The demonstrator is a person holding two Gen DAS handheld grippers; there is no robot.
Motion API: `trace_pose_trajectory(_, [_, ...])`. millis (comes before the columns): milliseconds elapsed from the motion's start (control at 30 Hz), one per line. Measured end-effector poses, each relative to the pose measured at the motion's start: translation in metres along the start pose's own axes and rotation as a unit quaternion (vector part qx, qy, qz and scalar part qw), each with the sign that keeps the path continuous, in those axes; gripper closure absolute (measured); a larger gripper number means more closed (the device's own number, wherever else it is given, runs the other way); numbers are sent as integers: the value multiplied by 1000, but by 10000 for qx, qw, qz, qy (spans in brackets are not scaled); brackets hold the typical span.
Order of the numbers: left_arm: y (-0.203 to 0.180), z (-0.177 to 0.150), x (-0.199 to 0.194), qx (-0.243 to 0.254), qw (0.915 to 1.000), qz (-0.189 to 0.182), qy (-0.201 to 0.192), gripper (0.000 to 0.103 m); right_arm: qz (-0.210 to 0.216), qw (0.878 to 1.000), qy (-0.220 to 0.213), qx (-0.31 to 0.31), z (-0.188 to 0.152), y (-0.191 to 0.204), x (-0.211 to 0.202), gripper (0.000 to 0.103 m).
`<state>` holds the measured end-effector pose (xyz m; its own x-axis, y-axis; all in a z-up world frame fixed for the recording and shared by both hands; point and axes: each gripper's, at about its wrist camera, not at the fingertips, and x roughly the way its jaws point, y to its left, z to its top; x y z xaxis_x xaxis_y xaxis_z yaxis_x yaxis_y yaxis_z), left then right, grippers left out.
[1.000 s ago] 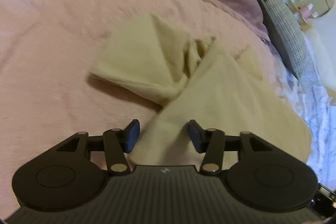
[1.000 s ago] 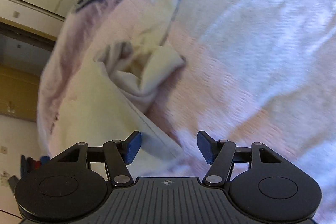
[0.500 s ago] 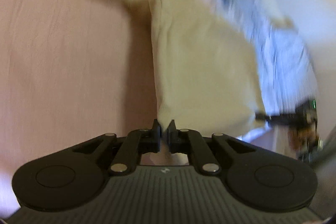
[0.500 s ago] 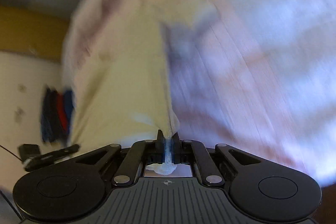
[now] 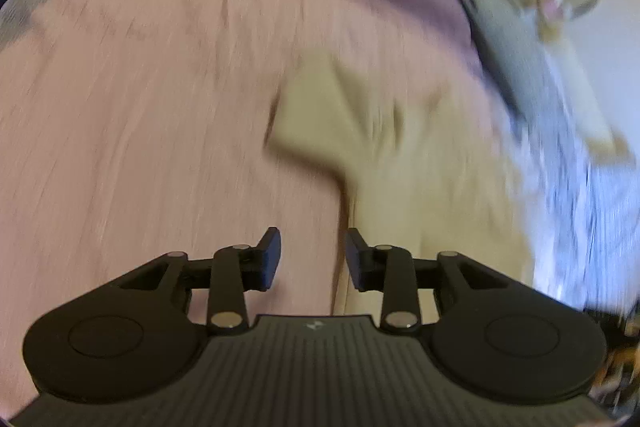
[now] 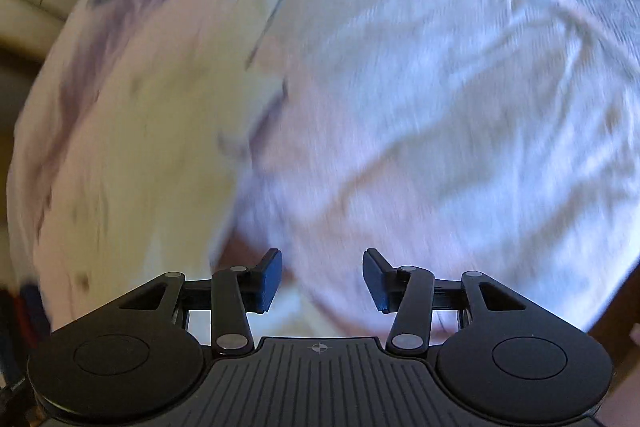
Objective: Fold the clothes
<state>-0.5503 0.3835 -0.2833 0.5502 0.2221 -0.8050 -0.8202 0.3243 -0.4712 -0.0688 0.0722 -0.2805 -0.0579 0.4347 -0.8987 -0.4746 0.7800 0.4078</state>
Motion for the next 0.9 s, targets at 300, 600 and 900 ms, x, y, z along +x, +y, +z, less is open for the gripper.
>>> trace_pose_trajectory(300, [-17,106,97,127,9972,637,-380,63,477,9977,-415,259,100,4,75,53])
trace_pose_trajectory(600, [4,129,175,-381,9959,758,324,60,1085,9865,199,1209,146,-15,149,53])
trace_pose_trajectory(900, [-22,91,118,87,9980,447,-430,100,1648,9839,-415,556,118,7,98,94])
